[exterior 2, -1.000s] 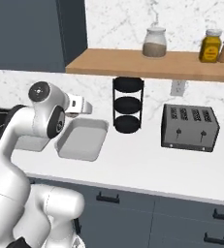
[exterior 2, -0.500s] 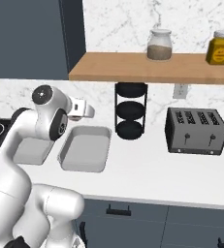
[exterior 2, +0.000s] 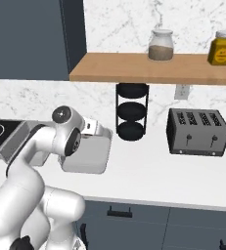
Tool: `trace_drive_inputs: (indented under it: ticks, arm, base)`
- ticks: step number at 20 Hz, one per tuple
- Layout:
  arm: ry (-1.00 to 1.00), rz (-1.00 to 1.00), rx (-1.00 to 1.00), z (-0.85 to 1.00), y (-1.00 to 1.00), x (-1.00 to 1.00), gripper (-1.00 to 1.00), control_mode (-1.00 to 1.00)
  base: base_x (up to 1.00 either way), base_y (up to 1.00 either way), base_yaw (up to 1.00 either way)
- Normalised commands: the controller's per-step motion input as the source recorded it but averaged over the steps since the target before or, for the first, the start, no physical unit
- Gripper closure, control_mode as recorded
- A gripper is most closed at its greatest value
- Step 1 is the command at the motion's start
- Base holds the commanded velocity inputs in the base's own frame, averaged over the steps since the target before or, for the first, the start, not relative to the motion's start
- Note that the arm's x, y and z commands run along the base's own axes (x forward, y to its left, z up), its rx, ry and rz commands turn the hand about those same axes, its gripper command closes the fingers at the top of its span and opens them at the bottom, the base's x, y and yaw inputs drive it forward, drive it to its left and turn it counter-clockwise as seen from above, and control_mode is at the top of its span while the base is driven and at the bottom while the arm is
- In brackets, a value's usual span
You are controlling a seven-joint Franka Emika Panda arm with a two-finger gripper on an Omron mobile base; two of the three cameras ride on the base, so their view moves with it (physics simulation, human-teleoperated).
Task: Place one garlic and one chicken drumstick in each tupperware on the nearby counter, to pack two identical lunches.
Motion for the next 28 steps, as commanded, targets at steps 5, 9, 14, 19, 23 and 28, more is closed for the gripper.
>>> trace_drive_inputs:
  ticks: [5,9,14,19,23,28]
  arm:
    - [0.16,0.0,0.1,-0.81,0.05,0.41,1.0,-1.0]
    - [0.01,0.0,0.0,-0.26,0.01,0.45,1.0,-1.0]
    - [0.0,0.0,0.0,-0.24,0.1,0.56,1.0,-1.0]
    - [0.01,0.0,0.0,-0.3,0.09,0.49,1.0,-1.0]
    - [0.02,0.0,0.0,-0.27,0.11,0.45,-1.0,-1.0]
    - [0.0,-0.02,0.0,-0.1,0.04,0.25,-1.0,-1.0]
  base:
    - [0.0,0.0,0.0]
    - [0.0,0.0,0.0]
    - [0.0,0.0,0.0]
    - [0.0,0.0,0.0]
    - [0.0,0.0,0.0]
    - [0.0,0.0,0.0]
